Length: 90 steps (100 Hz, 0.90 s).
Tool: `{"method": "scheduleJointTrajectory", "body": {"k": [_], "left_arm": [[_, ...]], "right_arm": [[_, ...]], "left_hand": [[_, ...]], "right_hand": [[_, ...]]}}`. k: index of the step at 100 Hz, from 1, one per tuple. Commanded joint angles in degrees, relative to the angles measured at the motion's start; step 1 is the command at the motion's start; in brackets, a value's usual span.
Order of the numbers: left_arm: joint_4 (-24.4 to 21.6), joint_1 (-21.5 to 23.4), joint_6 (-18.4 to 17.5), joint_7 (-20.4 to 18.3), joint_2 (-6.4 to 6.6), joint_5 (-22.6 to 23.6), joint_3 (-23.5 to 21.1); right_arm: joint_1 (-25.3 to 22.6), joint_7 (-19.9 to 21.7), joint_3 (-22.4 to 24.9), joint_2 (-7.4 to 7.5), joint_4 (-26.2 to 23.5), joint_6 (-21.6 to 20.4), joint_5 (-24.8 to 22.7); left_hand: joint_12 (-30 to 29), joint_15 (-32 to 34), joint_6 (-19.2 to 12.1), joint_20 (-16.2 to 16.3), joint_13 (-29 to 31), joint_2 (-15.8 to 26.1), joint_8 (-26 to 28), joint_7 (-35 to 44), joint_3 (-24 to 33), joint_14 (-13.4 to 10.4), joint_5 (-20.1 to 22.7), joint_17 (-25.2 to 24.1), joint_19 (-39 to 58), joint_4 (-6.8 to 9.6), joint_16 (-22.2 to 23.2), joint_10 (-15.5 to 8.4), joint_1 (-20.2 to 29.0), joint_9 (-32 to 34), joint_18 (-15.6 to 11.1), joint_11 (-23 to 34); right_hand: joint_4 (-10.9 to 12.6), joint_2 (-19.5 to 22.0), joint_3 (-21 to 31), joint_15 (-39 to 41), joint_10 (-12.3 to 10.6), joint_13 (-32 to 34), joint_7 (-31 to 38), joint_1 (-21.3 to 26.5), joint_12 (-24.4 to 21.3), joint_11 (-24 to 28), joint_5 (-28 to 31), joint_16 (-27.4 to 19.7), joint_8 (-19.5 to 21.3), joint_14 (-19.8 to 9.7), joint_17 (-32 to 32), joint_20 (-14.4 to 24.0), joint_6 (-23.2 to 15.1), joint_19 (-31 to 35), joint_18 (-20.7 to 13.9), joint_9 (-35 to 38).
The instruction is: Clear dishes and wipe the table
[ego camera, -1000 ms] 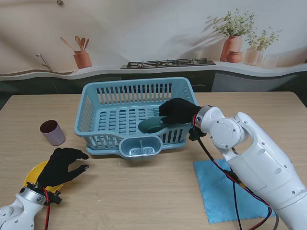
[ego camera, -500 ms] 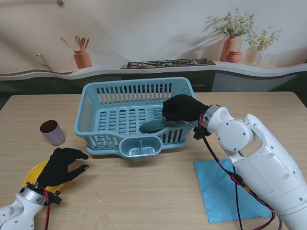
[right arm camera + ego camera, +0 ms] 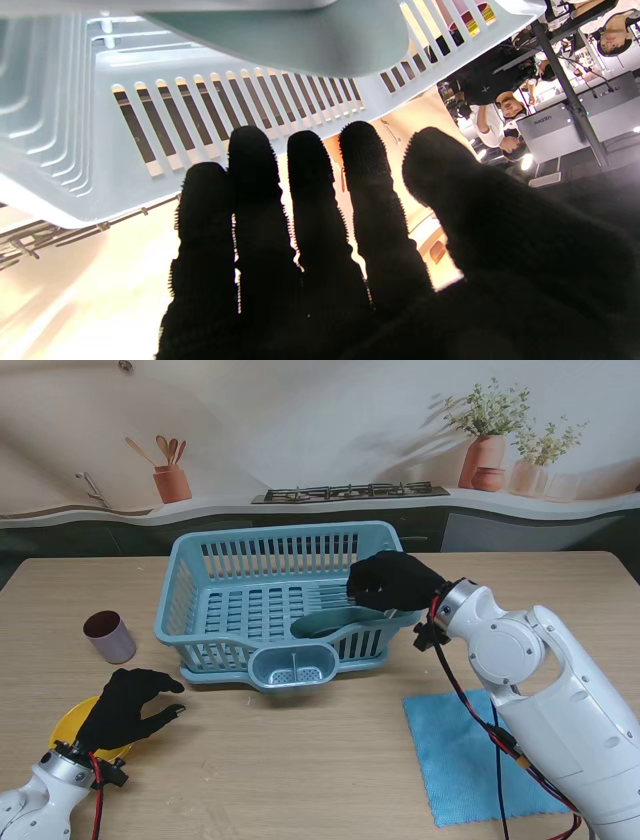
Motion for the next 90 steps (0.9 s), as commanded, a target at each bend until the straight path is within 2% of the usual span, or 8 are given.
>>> {"method": "scheduleJointTrajectory", "body": {"k": [1, 49, 73, 90], "left_arm": [[-0.2, 0.3, -0.2, -0.4, -0.13, 0.1, 0.0], [-0.2, 0.5, -0.3, -0.1, -0.15, 0.4, -0.2], [-0.2, 0.5, -0.3, 0.1, -0.14, 0.6, -0.2], [-0.2, 0.5, -0.3, -0.1, -0.14, 0.4, -0.2]], "right_arm": [[-0.8, -0.1, 1.0, 0.09, -0.8, -1.1, -0.2], [-5.6, -4.1, 10.0, -0.11, -2.8, -8.6, -1.7], [-9.3, -7.8, 15.3, -0.35, -2.3, -13.3, -4.6], [-12.9, -10.8, 18.8, -0.70, -1.5, -15.3, -6.4]], "left_hand": [[0.3, 0.1, -0.8, -0.1, 0.0, 2.0, 0.4, -0.4, -0.3, 1.0, 1.7, -0.8, 0.2, -0.20, 0.8, 0.1, 1.3, 0.7, 0.7, -0.3], [0.3, 0.1, -0.9, -0.1, -0.1, 2.0, 0.4, -0.3, -0.2, 0.9, 1.6, -0.8, 0.2, -0.21, 0.7, 0.1, 1.4, 0.6, 0.7, -0.4], [0.3, 0.1, -0.9, -0.1, 0.0, 2.0, 0.4, -0.3, -0.2, 0.9, 1.6, -0.8, 0.2, -0.21, 0.7, 0.0, 1.4, 0.7, 0.7, -0.3], [0.3, 0.1, -0.8, -0.1, 0.0, 1.9, 0.4, -0.3, -0.2, 0.9, 1.6, -0.8, 0.2, -0.20, 0.7, 0.1, 1.5, 0.7, 0.7, -0.3]], "right_hand": [[1.5, 0.9, -0.5, 0.6, -1.0, -0.5, 0.7, -0.1, 0.1, 0.8, -1.1, 0.0, 0.4, -1.3, 0.2, -0.4, -1.2, 0.4, -1.9, -0.8], [0.7, 1.0, -0.6, 0.8, -1.5, -0.1, 3.3, 2.2, 0.2, 1.3, -2.6, 0.0, -0.5, -1.8, 0.9, -0.8, -1.9, 0.9, -2.2, -0.9], [0.6, 1.3, -0.9, 1.0, -1.6, -0.5, 4.4, 2.2, 0.2, 1.6, -3.7, 0.0, -0.9, -2.1, 0.7, -1.0, -2.0, 1.0, -2.6, -1.6], [0.7, 1.4, -0.8, 0.8, -1.5, -1.1, 3.9, 1.5, 0.1, 1.5, -3.8, -0.1, -1.4, -2.0, 0.2, -1.1, -1.6, 0.8, -2.5, -2.1]]}}
